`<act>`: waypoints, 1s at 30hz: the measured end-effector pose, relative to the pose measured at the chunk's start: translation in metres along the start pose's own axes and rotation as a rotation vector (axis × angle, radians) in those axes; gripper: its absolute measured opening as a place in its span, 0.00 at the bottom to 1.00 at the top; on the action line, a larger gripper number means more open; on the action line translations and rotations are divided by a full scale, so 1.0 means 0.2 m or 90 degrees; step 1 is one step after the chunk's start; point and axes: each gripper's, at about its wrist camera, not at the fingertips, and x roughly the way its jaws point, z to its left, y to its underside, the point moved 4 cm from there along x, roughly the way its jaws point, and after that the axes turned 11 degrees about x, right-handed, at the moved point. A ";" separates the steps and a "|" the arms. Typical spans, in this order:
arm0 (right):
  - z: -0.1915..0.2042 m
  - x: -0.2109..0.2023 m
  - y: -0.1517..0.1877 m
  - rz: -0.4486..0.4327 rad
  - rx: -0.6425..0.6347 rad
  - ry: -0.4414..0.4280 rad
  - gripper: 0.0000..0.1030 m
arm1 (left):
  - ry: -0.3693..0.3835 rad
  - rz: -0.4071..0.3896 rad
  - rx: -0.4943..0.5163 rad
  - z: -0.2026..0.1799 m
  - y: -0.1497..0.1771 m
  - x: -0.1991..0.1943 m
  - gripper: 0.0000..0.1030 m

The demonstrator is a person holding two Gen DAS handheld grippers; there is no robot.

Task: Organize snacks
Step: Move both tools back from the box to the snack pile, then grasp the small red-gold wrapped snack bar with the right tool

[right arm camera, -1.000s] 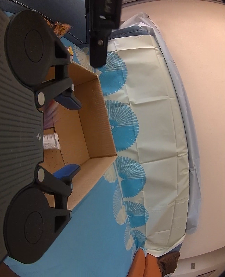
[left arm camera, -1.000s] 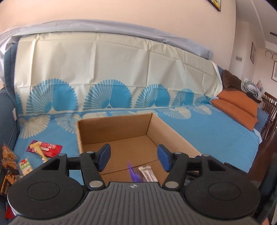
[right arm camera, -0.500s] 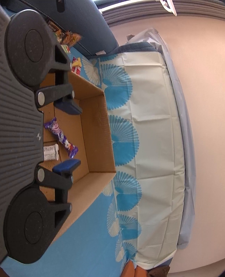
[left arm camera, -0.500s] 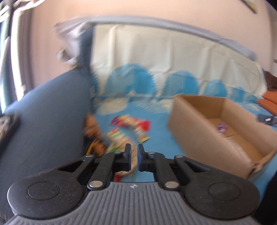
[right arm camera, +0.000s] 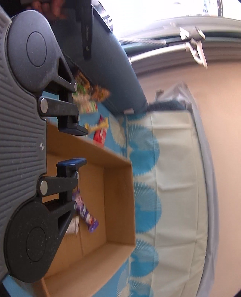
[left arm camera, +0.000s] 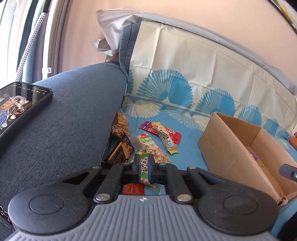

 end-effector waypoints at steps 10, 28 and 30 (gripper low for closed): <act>0.49 0.30 0.15 0.109 -0.001 -0.087 0.27 | -0.011 -0.030 -0.051 0.08 0.01 -0.05 0.08; 0.68 0.73 0.55 0.310 -0.076 -0.032 0.18 | -0.016 -0.025 -0.073 0.13 0.01 -0.05 0.14; 0.63 0.69 0.50 0.308 -0.092 -0.026 0.18 | -0.006 -0.015 -0.069 0.12 0.01 -0.03 0.18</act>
